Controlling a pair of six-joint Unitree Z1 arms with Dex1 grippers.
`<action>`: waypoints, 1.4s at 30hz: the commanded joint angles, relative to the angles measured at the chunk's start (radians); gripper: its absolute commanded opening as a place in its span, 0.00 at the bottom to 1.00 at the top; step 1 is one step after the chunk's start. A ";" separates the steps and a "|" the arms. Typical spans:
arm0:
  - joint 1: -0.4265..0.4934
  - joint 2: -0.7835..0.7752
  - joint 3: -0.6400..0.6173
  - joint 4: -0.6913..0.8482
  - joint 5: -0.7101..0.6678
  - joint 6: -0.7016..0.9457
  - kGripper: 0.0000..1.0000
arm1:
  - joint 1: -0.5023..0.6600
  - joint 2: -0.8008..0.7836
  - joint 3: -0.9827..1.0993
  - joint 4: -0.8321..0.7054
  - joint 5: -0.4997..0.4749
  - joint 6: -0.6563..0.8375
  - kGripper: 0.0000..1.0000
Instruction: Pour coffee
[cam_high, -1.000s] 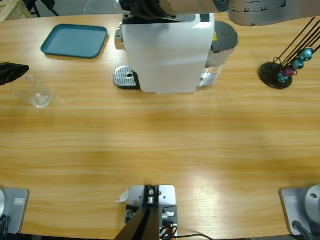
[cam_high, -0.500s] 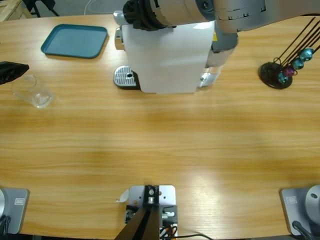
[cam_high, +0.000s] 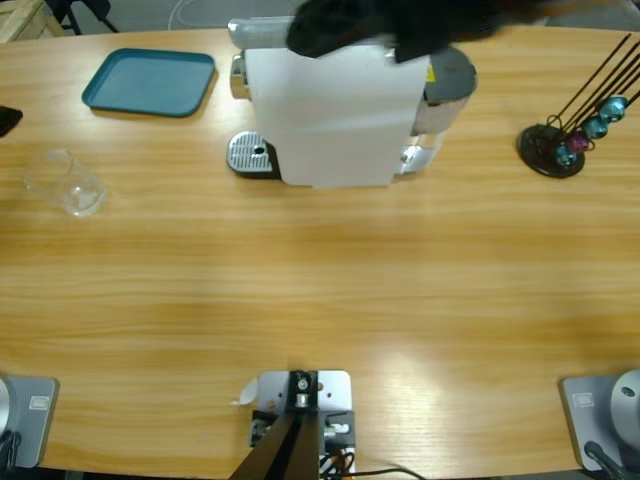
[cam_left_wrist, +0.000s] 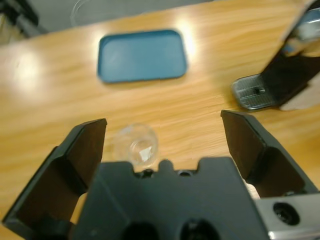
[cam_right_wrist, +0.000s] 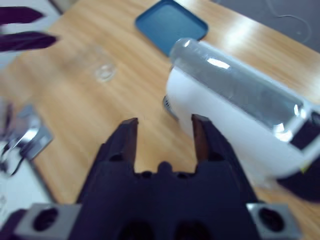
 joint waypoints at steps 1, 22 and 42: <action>0.013 0.174 0.185 -0.209 0.121 -0.119 1.00 | 0.007 -0.228 0.195 0.210 0.120 -0.011 1.00; 0.013 0.492 0.459 -0.741 0.214 -0.205 1.00 | 0.007 -0.222 0.334 0.195 0.129 0.039 1.00; 0.007 0.693 0.559 -1.084 0.259 -0.224 0.75 | 0.007 -0.208 0.377 0.176 0.150 0.057 1.00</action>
